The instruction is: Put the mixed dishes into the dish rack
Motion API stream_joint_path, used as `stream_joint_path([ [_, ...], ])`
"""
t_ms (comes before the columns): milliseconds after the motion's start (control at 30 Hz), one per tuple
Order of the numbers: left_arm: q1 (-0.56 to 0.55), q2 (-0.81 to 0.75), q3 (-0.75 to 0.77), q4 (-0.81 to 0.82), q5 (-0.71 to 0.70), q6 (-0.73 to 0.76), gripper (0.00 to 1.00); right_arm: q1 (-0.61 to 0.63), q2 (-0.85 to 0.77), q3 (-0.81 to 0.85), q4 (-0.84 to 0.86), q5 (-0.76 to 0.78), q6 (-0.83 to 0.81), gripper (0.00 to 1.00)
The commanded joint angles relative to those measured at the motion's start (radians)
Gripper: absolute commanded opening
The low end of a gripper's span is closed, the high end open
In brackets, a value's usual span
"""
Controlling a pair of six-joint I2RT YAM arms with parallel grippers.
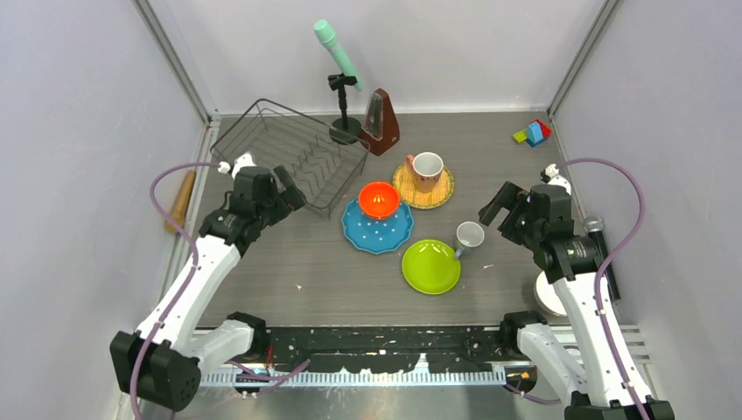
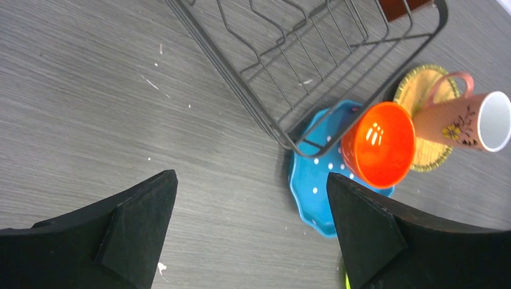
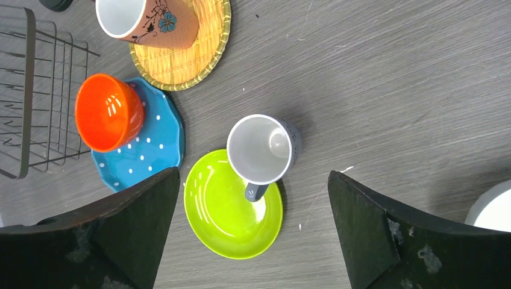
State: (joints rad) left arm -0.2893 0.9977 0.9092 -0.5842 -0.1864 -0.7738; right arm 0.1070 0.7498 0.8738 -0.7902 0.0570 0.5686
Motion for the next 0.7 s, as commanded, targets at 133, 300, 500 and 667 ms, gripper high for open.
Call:
stream_joint_path([
  [133, 0.045, 0.096, 0.084, 0.034, -0.064, 0.011, 0.99, -0.004, 0.053, 0.041, 0.074, -0.009, -0.040, 1.00],
  [300, 0.051, 0.076, 0.037, 0.086, -0.072, 0.020, 0.99, -0.004, 0.061, 0.040, 0.084, -0.015, -0.038, 1.00],
  [500, 0.070, 0.063, 0.021, 0.081, -0.071, 0.076, 0.99, -0.004, 0.056, 0.029, 0.110, -0.024, -0.025, 1.00],
  [667, 0.129, 0.087, 0.039, 0.048, -0.041, 0.064, 0.99, -0.004, 0.086, 0.042, 0.134, -0.026, -0.006, 0.97],
])
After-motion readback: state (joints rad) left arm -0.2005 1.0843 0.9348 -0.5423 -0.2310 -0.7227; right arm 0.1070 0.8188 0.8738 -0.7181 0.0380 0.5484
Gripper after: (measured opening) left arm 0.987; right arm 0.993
